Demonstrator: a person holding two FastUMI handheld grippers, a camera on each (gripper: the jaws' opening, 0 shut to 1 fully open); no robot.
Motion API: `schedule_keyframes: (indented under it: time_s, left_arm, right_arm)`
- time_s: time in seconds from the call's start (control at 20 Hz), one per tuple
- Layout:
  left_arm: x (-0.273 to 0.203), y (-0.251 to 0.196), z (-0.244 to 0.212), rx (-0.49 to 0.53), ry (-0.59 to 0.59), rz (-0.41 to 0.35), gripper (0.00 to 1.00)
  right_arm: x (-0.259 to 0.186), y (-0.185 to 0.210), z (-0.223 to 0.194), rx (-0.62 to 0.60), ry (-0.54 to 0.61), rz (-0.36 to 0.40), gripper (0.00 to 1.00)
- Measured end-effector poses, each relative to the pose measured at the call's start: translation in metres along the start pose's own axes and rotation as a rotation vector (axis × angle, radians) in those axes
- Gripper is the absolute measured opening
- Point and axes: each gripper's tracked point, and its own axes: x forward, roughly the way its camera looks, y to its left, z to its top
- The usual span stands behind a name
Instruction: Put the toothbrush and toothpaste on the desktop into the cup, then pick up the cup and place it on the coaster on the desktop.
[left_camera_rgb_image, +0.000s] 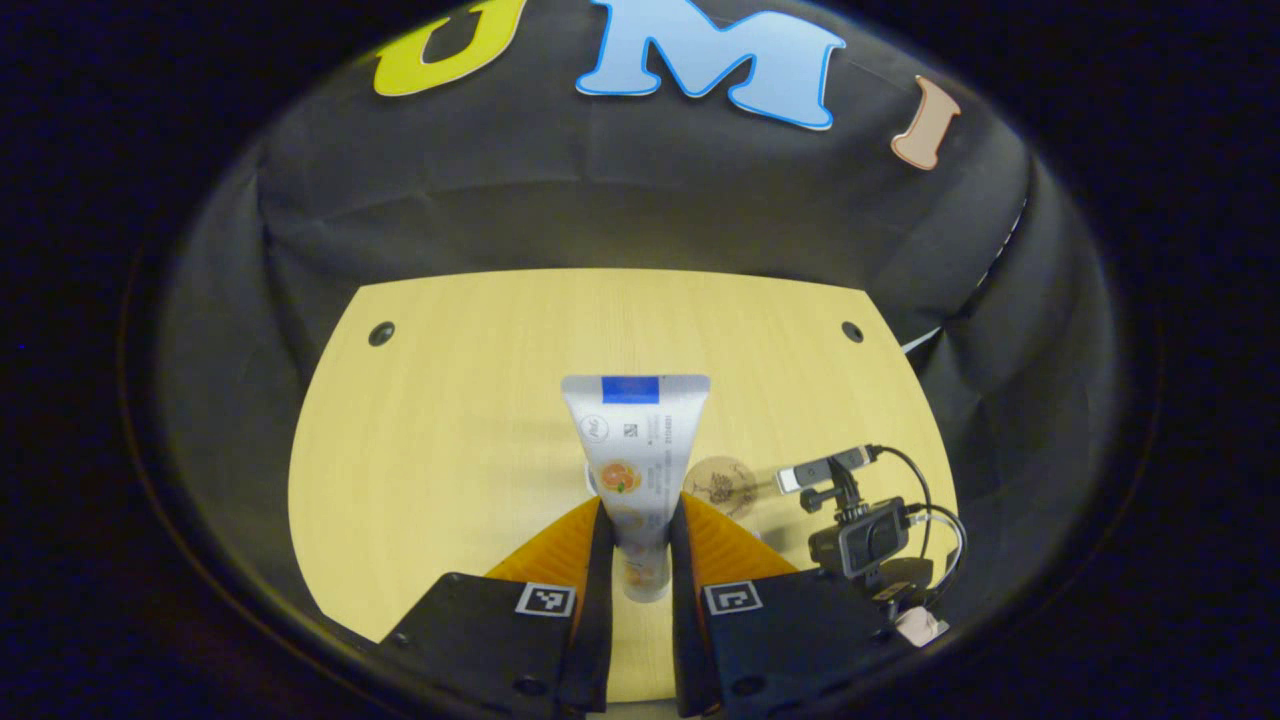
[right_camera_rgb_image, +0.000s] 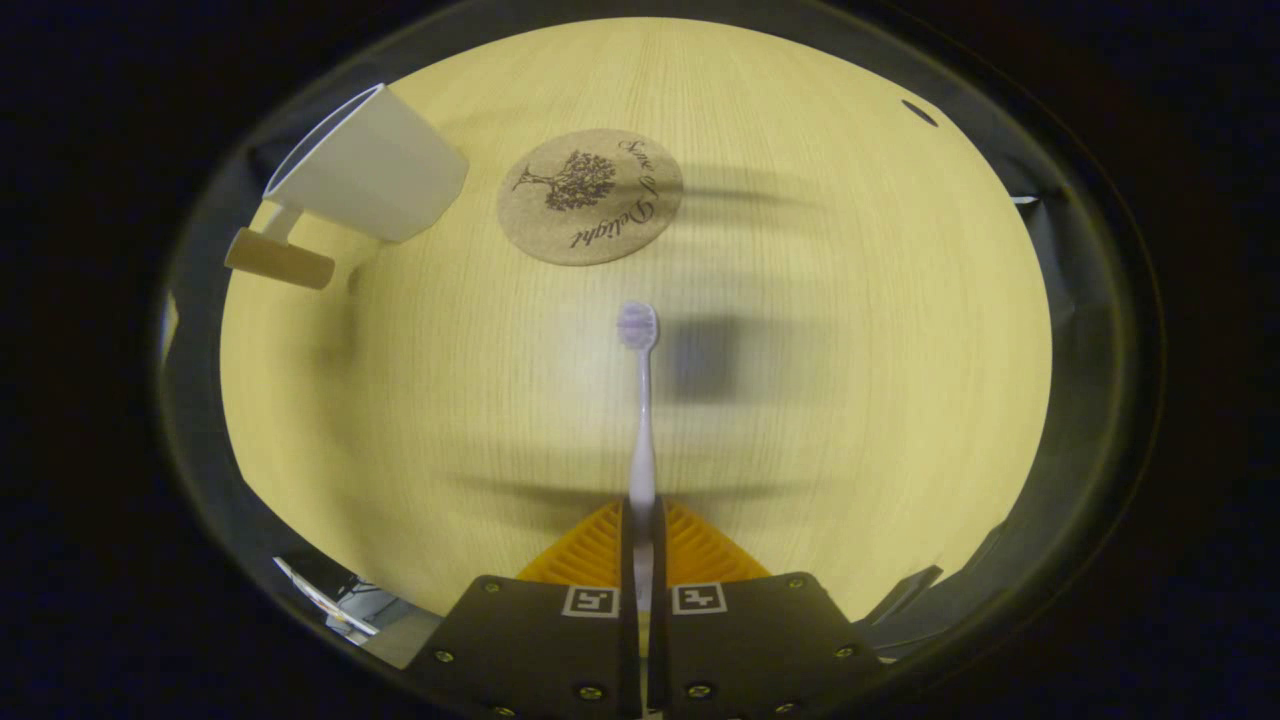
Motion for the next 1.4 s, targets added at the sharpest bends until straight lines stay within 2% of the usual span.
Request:
schedule_keyframes:
  time_s: [0.6,0.75,1.0,1.15,1.25,1.3,1.4]
  left_arm:
    - [0.077,0.004,0.039,0.081,-0.028,-0.01,0.32]
    - [0.091,0.003,0.037,0.06,-0.039,-0.019,0.33]
    - [0.105,0.005,0.018,0.083,-0.018,-0.021,0.33]
    - [0.101,0.004,0.01,0.052,-0.015,-0.037,0.39]
    - [0.099,0.008,0.01,0.043,-0.023,-0.032,0.55]
    - [0.096,0.009,0.01,0.044,-0.028,-0.028,0.6]
    - [0.092,0.011,0.007,0.029,-0.022,-0.026,0.6]
  right_arm:
    - [-0.001,0.0,0.0,0.023,-0.011,-0.016,0.05]
    - [-0.001,0.0,0.0,0.031,-0.015,-0.019,0.05]
    - [0.0,0.001,0.0,0.033,-0.016,-0.018,0.05]
    - [-0.001,0.0,0.0,0.031,-0.016,-0.016,0.05]
    - [-0.001,0.0,0.001,0.031,-0.019,-0.016,0.05]
    - [-0.001,0.001,0.001,0.029,-0.024,-0.016,0.05]
    - [-0.001,0.0,0.002,0.029,-0.04,-0.015,0.04]
